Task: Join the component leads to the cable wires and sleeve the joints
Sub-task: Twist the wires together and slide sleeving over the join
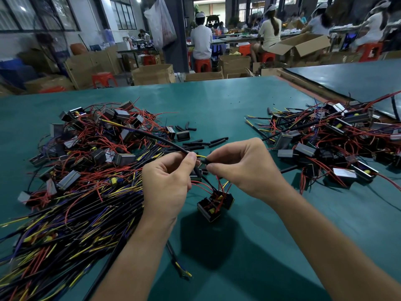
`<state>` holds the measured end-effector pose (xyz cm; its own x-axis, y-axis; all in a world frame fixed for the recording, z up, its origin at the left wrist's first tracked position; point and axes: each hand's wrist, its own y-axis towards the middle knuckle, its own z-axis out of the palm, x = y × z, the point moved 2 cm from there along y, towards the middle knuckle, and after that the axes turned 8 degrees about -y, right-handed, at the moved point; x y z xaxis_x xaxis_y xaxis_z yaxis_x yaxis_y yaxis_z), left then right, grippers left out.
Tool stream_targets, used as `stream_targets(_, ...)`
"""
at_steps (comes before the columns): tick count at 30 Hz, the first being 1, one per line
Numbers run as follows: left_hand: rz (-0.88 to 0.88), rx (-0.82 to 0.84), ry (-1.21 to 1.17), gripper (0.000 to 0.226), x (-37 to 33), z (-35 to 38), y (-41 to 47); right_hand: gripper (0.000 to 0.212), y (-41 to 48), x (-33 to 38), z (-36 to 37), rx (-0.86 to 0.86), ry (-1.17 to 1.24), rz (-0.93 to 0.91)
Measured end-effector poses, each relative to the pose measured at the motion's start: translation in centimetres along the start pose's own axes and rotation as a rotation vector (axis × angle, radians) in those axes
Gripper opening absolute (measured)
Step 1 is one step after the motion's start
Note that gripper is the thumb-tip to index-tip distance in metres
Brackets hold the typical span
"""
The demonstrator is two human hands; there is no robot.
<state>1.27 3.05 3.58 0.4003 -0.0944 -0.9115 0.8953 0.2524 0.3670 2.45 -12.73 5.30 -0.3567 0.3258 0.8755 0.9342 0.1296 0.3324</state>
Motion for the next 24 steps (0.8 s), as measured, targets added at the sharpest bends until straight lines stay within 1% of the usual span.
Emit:
stream_targets(4,0.071,0.014,0.081,0.030,0.17,0.08,-0.09,0.013,-0.10,-0.02,-0.09,-0.013,-0.123,-0.052)
stream_targets(7,0.112,0.003,0.113,0.030,0.36,0.11,-0.02,0.006,0.06,-0.23,-0.09,-0.006,-0.174,-0.038)
stream_targets(10,0.133,-0.009,0.130,0.029,0.41,0.04,0.04,0.006,0.10,-0.40,-0.09,-0.006,-0.219,-0.031)
stream_targets(14,0.139,-0.007,0.139,0.029,0.58,-0.14,0.13,0.004,-0.12,-0.35,-0.07,-0.049,-0.318,-0.110)
stream_targets(19,0.128,-0.005,0.137,0.031,0.63,-0.20,0.16,0.007,-0.22,-0.05,0.07,-0.069,-0.405,-0.198)
stream_targets(24,0.120,-0.005,0.127,0.033,0.56,-0.09,0.13,0.006,-0.30,-0.01,0.16,-0.047,-0.438,-0.221)
